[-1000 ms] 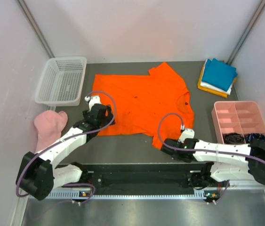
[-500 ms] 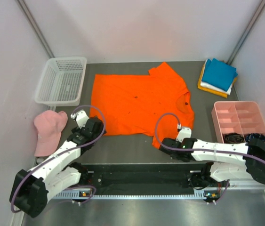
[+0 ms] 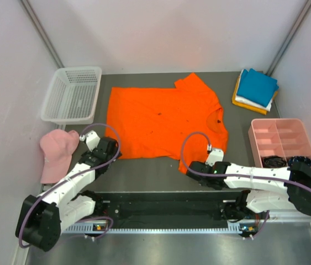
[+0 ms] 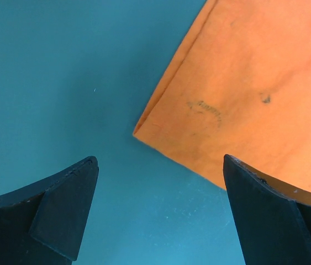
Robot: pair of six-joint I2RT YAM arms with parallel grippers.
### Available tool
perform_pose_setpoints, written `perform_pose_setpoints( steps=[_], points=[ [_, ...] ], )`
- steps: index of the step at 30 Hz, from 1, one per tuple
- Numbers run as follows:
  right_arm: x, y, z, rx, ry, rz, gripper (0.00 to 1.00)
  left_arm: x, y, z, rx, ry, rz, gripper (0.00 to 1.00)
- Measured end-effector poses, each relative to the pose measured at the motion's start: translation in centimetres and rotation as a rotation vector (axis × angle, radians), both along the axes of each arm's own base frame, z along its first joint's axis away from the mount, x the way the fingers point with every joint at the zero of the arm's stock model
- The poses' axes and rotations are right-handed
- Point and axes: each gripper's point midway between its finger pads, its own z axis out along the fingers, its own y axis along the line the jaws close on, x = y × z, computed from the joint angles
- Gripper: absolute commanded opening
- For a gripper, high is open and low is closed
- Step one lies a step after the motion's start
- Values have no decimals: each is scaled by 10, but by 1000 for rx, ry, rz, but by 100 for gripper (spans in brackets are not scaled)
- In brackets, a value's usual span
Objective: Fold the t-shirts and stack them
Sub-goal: Grap the side of the flattened tshirt closest away from the robot with both arms
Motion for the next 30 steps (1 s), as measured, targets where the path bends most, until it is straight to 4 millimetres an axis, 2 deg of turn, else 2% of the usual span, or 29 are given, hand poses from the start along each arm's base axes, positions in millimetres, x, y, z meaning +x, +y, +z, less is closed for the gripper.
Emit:
perform_pose_setpoints(
  steps=[3, 11, 15, 18, 30],
  points=[
    [0, 1, 0, 4, -2, 0, 0, -1, 1, -4, -12, 11, 6, 90],
    [1, 2, 0, 5, -3, 0, 0, -1, 1, -16, -62, 37, 27, 77],
    [1, 2, 0, 6, -3, 0, 0, -1, 5, -18, -73, 38, 48, 59],
    [1, 2, 0, 6, -3, 0, 0, -1, 8, -18, -74, 38, 62, 52],
    [1, 2, 0, 7, -3, -1, 0, -1, 14, -21, -60, 55, 85, 49]
  ],
)
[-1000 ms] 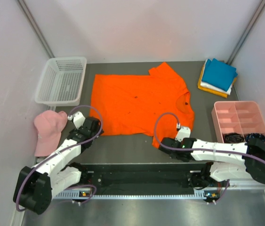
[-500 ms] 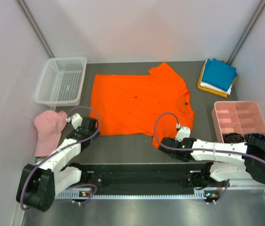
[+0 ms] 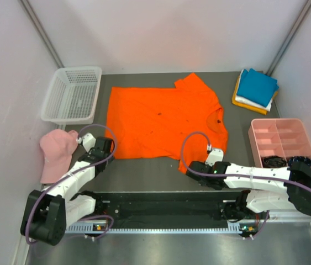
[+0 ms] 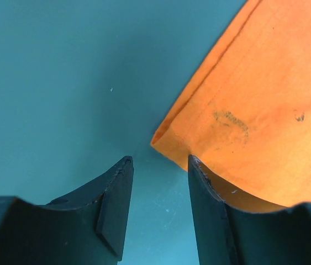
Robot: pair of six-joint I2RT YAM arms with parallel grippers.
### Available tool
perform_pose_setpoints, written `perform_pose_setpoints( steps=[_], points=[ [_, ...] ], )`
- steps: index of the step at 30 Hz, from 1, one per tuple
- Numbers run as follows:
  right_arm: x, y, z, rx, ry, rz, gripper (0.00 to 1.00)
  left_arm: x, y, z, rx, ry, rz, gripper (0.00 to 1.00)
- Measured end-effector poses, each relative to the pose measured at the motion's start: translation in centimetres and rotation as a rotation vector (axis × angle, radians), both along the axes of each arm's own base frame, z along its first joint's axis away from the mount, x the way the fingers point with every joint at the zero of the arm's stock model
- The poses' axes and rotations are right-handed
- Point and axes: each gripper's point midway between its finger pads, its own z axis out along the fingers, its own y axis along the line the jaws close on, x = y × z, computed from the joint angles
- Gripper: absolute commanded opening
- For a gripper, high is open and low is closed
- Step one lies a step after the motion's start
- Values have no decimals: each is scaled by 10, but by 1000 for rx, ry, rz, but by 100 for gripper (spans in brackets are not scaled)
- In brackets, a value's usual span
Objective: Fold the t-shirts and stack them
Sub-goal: Grap the side of the flattened tshirt closest away from the robot with both arms
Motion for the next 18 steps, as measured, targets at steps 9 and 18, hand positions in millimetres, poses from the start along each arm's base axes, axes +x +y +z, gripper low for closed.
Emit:
perform_pose_setpoints(
  steps=[9, 18],
  points=[
    [0, 0, 0, 1, -1, 0, 0, 9, 3, 3, 7, 3, 17, 44],
    [0, 0, 0, 9, -3, -6, 0, 10, -1, -3, -12, 28, 4, 43]
  ],
)
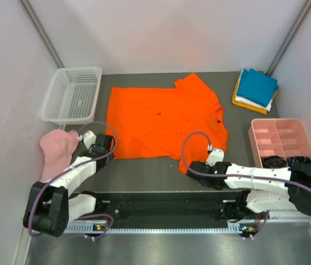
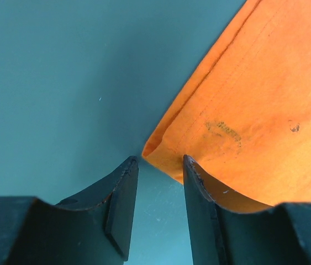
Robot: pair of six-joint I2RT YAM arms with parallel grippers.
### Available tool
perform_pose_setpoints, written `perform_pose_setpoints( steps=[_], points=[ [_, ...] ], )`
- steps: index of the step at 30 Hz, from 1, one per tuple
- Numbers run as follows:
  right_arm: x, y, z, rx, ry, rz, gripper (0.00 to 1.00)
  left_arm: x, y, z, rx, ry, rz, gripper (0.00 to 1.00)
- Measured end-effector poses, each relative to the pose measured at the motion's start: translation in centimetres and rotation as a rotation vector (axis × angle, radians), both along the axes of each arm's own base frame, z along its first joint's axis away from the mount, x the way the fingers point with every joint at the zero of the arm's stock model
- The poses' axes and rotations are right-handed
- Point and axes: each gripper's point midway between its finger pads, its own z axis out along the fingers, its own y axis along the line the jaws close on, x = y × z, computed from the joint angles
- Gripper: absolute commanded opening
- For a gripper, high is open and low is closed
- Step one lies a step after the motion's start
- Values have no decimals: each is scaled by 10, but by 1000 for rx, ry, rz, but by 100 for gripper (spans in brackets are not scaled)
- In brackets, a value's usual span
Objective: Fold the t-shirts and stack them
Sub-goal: Grap the side of the flattened tshirt closest away from the robot with both arms
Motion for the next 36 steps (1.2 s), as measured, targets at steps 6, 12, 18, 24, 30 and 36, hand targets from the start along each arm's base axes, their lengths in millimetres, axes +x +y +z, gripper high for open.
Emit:
perform_pose_setpoints(
  steps=[6, 12, 18, 24, 30, 36],
  points=[
    [0, 0, 0, 1, 0, -1, 0, 0, 0, 0, 0, 0, 1, 43],
    [0, -1, 0, 17, -6, -9, 0, 1, 0, 0, -1, -3, 2, 43],
    [-1, -1, 0, 39, -13, -21, 0, 4, 5, 1, -16, -14, 26, 25],
    [-1, -1, 0, 47, -14, -26, 0, 7, 4, 1, -41, -21, 31, 3],
    [-1, -1, 0, 48, -14, -30, 0, 9, 3, 1, -49, -25, 25, 0],
    [-2, -4, 1, 40, -10, -31, 0, 9, 4, 2, -45, -27, 20, 0]
  ],
)
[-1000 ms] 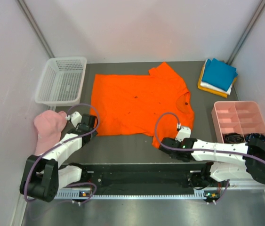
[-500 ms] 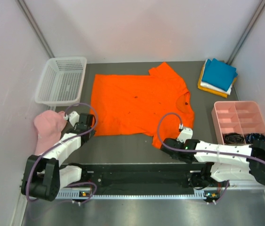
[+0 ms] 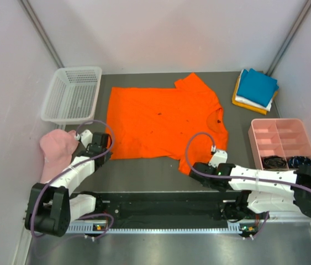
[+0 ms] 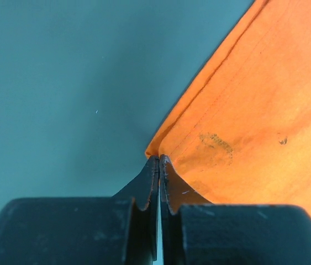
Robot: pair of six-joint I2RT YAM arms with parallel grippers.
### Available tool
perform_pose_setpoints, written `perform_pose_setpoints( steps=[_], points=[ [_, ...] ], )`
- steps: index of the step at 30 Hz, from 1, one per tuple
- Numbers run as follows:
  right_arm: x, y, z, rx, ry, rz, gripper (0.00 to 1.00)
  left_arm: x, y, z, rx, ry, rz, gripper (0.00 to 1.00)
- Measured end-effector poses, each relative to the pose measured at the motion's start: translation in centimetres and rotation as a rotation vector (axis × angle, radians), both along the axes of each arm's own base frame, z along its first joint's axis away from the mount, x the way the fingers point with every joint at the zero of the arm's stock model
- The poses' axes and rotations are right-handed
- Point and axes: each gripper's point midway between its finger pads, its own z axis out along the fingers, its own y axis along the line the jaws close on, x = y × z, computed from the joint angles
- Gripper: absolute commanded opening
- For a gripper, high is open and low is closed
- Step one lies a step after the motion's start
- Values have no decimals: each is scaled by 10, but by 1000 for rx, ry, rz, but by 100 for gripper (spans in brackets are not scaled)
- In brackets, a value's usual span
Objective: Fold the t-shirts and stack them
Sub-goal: Grap the side of the flattened tshirt closest away from the robot with both arms, then fold the flattened tshirt in 1/3 of the way
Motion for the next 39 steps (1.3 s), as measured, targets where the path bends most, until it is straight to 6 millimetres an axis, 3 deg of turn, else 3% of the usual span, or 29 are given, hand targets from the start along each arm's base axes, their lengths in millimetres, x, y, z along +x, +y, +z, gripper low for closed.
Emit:
perform_pose_setpoints(
  steps=[5, 10, 14, 21, 28, 39],
  points=[
    [-1, -9, 12, -3, -7, -5, 0, 11, 0, 19, 17, -37, -22, 0],
    [20, -15, 52, 102, -97, -63, 0, 43, -1, 67, 35, -159, -42, 0],
    [35, -34, 78, 103, -160, -116, 0, 52, 0, 86, 53, -200, -53, 0],
    [55, -54, 108, 47, -219, -145, 0, 52, 3, 86, 77, -192, -63, 0],
    [83, -70, 124, -7, -240, -177, 0, 59, 7, 76, 91, -163, -61, 0],
    [143, -80, 139, -38, -250, -188, 0, 94, 9, 75, 97, -173, -44, 0]
  ],
)
